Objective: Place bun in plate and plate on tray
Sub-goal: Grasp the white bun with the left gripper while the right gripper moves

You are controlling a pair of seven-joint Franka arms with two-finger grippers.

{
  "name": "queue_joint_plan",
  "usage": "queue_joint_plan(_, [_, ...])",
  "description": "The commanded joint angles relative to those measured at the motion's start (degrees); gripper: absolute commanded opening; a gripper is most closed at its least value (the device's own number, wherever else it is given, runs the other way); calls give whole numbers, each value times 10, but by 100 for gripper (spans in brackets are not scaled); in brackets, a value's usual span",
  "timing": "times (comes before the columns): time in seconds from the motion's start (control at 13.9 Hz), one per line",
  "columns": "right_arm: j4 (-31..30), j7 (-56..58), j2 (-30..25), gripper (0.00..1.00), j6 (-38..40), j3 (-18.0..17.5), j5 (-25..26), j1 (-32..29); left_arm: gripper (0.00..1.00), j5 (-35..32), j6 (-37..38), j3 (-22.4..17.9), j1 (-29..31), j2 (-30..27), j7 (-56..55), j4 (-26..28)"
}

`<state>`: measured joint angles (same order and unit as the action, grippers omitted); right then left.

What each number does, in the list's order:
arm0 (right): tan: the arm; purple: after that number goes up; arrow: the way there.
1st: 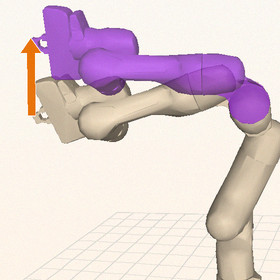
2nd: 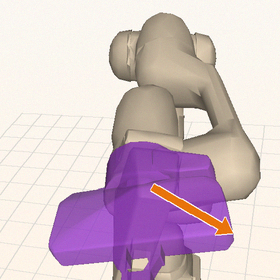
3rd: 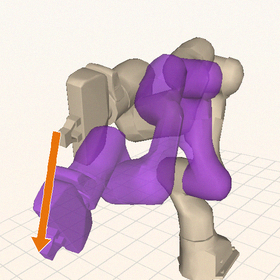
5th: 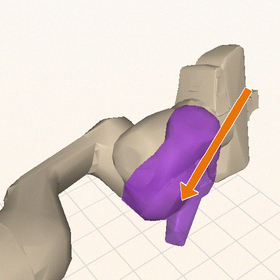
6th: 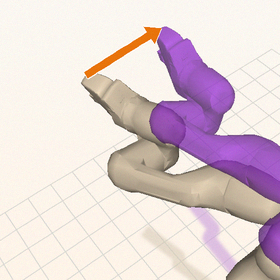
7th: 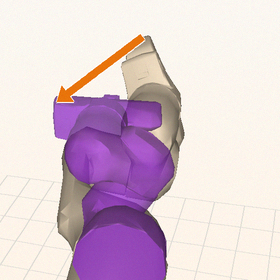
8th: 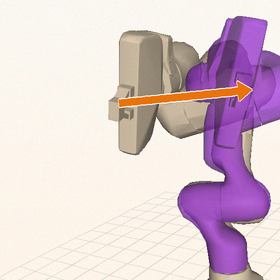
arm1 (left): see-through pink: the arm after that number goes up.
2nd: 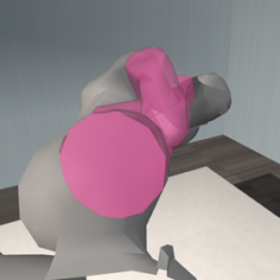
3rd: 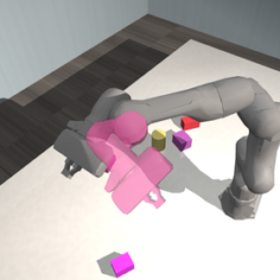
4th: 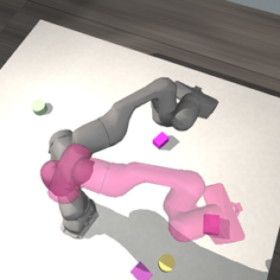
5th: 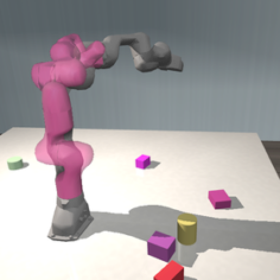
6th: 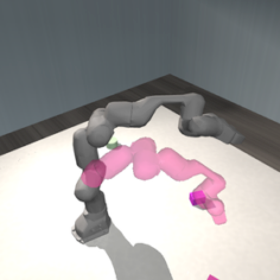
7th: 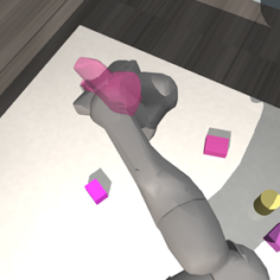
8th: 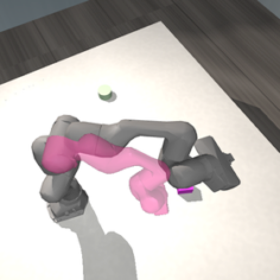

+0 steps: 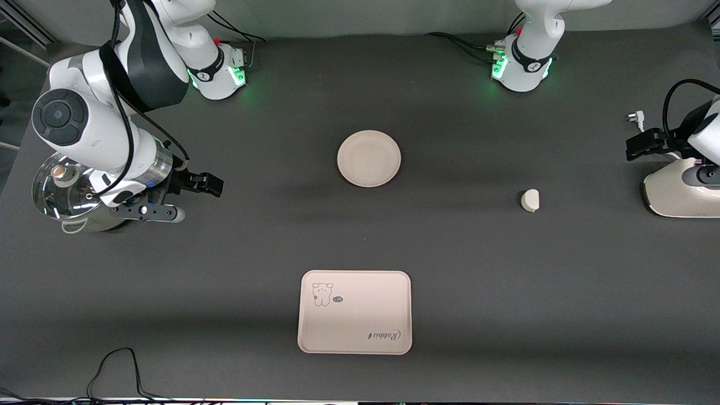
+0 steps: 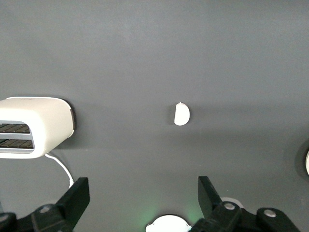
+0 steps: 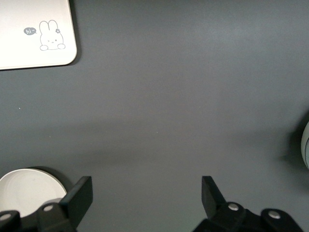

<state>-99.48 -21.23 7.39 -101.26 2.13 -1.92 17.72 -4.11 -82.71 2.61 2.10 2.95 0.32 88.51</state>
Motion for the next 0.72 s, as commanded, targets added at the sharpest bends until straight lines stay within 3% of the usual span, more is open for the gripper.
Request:
queue_joint_plan(0.0, [-2,-12,-15,100,9,3,-5,9,100,0,25,9,5,4,9,-18])
queue_joint_plan(0.43, [1,-11,-10,100,-5,2,-11,0,100,1,43,8,5,5,9,-19])
queue_joint_plan(0.65, [1,-12,-6,100,-22,2,-12,-1,100,14,42,6,9,-31,2,33])
